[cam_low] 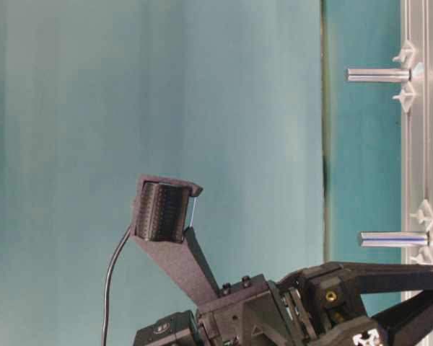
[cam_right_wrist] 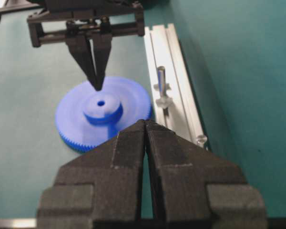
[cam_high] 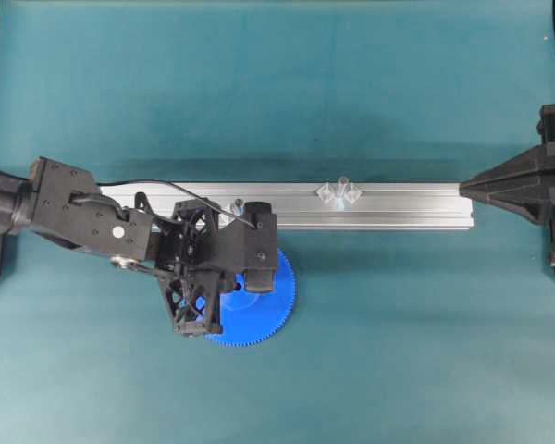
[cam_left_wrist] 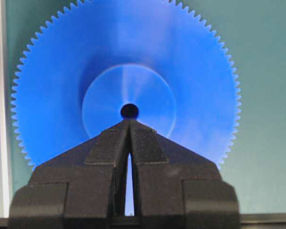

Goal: Insert the large gear onto the shaft.
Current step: 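Lower the open left gripper around the gear hub, then close the left gripper on the blue gear's hub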

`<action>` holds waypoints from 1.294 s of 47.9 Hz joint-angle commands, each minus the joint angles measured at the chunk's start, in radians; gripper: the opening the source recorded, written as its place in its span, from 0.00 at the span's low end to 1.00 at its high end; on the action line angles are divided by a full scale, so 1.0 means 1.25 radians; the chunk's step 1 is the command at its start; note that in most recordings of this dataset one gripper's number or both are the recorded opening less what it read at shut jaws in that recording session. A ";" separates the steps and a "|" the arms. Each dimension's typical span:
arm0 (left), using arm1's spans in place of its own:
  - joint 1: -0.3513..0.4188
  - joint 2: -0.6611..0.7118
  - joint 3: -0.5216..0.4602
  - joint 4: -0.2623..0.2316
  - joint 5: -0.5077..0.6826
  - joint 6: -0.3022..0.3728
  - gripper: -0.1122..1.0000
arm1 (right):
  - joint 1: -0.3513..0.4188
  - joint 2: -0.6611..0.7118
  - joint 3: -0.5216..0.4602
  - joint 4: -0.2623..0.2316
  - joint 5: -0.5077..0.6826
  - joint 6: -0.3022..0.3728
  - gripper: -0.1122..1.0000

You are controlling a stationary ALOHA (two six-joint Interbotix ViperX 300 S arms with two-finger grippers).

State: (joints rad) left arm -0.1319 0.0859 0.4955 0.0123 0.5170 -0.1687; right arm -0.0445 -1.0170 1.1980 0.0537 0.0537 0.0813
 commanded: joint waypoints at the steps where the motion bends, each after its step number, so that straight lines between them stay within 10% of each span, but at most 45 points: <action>1: -0.004 -0.009 -0.016 0.004 0.005 0.004 0.13 | -0.004 0.002 -0.009 -0.001 -0.009 0.009 0.17; 19: -0.004 -0.002 -0.040 0.002 0.023 0.075 0.25 | -0.004 0.000 -0.007 -0.001 -0.010 0.009 0.17; 35: -0.004 0.009 -0.060 0.002 0.029 0.077 0.94 | -0.004 0.000 -0.009 -0.001 -0.010 0.010 0.17; 62: -0.004 0.061 -0.104 0.002 0.086 0.076 0.94 | -0.004 -0.002 -0.009 -0.001 -0.010 0.010 0.17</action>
State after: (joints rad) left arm -0.1319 0.1733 0.3927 0.0138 0.6243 -0.0721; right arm -0.0476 -1.0247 1.1965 0.0537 0.0522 0.0828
